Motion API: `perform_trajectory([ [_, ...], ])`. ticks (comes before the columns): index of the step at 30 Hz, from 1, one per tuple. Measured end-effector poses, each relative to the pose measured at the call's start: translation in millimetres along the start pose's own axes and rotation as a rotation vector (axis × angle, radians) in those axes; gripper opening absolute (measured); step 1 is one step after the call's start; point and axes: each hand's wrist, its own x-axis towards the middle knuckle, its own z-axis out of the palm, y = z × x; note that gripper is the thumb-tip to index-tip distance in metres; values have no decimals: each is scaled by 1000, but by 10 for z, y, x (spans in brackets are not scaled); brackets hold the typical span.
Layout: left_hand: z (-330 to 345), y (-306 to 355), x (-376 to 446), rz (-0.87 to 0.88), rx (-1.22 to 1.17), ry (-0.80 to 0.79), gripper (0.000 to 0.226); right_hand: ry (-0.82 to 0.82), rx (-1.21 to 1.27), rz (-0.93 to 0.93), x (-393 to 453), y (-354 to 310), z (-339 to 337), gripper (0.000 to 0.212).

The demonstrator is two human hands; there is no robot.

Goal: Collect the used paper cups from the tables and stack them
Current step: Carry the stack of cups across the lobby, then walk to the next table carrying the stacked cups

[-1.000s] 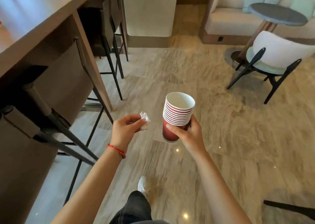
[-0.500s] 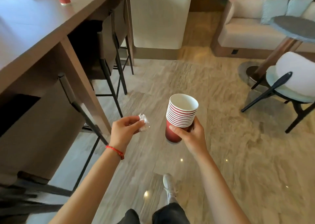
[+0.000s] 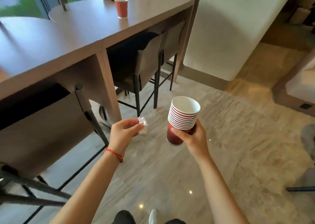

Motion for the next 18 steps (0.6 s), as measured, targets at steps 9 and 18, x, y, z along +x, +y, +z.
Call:
perform_trajectory([
  [9,-451,207,331,56,-5,296,9,-366,41,-13,711,-96,730,55],
  [18,-1410,296,612,182,-76,566,7,-672,37,-139,1081,-252,2075,60],
])
